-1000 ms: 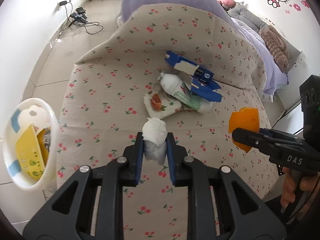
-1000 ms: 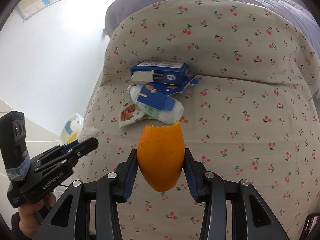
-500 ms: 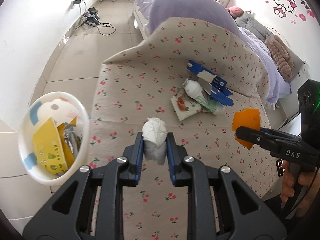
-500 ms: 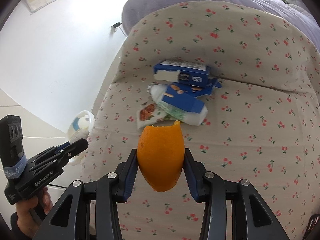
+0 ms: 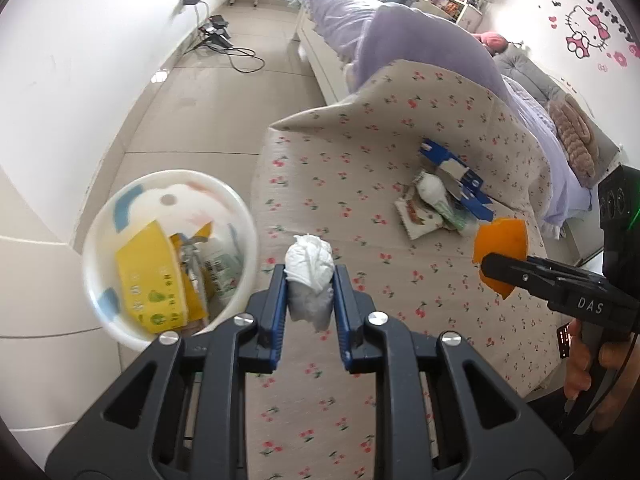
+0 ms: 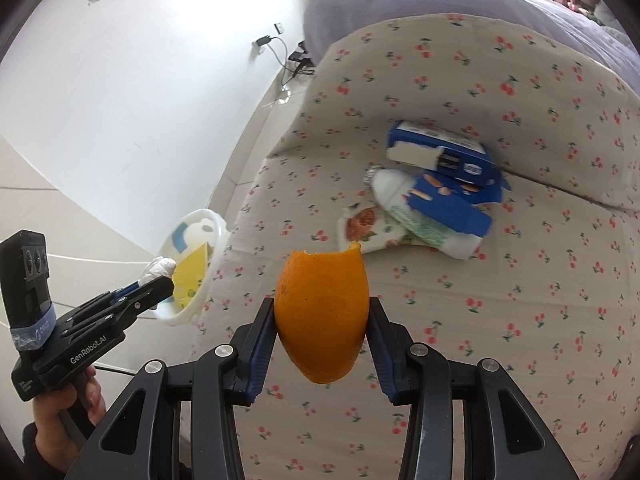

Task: Collect trash
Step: 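Carry tissue and peel over the white bin and open the left gripper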

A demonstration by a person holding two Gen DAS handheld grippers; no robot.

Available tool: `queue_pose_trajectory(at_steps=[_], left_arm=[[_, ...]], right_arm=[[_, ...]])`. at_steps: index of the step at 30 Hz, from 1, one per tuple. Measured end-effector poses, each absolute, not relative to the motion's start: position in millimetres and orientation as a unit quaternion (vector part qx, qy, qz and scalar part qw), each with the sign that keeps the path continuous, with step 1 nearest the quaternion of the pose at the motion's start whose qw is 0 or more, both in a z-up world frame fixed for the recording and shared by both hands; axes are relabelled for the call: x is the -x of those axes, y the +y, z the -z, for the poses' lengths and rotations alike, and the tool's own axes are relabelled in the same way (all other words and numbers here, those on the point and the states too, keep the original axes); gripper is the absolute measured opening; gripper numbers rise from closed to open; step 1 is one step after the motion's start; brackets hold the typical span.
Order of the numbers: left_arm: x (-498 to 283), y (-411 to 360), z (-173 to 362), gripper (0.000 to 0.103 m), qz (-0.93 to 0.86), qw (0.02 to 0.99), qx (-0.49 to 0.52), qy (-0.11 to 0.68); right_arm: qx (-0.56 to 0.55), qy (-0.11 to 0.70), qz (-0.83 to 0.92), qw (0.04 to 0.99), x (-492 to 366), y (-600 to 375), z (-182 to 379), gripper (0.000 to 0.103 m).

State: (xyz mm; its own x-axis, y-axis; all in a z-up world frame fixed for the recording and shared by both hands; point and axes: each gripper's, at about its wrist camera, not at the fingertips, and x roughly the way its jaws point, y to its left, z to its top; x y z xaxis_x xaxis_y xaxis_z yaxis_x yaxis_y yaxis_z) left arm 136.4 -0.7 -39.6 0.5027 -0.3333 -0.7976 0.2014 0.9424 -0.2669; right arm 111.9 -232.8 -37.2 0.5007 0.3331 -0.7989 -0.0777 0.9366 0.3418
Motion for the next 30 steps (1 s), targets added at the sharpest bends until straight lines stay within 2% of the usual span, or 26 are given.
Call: queue_pose_trajectory(at_steps=[23, 25, 26, 27, 29, 30], left_arm=[[-141.7, 98.8, 53.3, 0.025, 0.083, 0.867, 0.131, 0.474], [-147.1, 100.8, 56.1, 0.031, 0.076, 0.869, 0.130, 0.471], [-148.6, 102.0, 57.1, 0.044, 0.074, 0.869, 0.130, 0.471], [-150.6, 103.5, 58.7, 0.066, 0.066, 0.869, 0.131, 0.473], [-152.0, 106.9, 61.0, 0.088, 0.046, 0.868, 0.132, 0.477], [-152.1, 108.3, 61.2, 0.091, 0.038, 0.867, 0.130, 0.479]], right_arm=[[-0.105, 0.491, -0.188, 0.844, -136.6, -127.4, 37.4, 0.045], [-0.105, 0.492, -0.188, 0.843, -139.5, -122.1, 39.2, 0.045], [-0.105, 0.493, -0.188, 0.843, -140.4, -120.1, 39.9, 0.045], [-0.105, 0.493, -0.188, 0.843, -141.5, -118.2, 40.7, 0.045], [-0.105, 0.494, -0.188, 0.842, -142.1, -114.4, 41.0, 0.045], [-0.105, 0.495, -0.190, 0.842, -143.8, -111.6, 42.6, 0.045]])
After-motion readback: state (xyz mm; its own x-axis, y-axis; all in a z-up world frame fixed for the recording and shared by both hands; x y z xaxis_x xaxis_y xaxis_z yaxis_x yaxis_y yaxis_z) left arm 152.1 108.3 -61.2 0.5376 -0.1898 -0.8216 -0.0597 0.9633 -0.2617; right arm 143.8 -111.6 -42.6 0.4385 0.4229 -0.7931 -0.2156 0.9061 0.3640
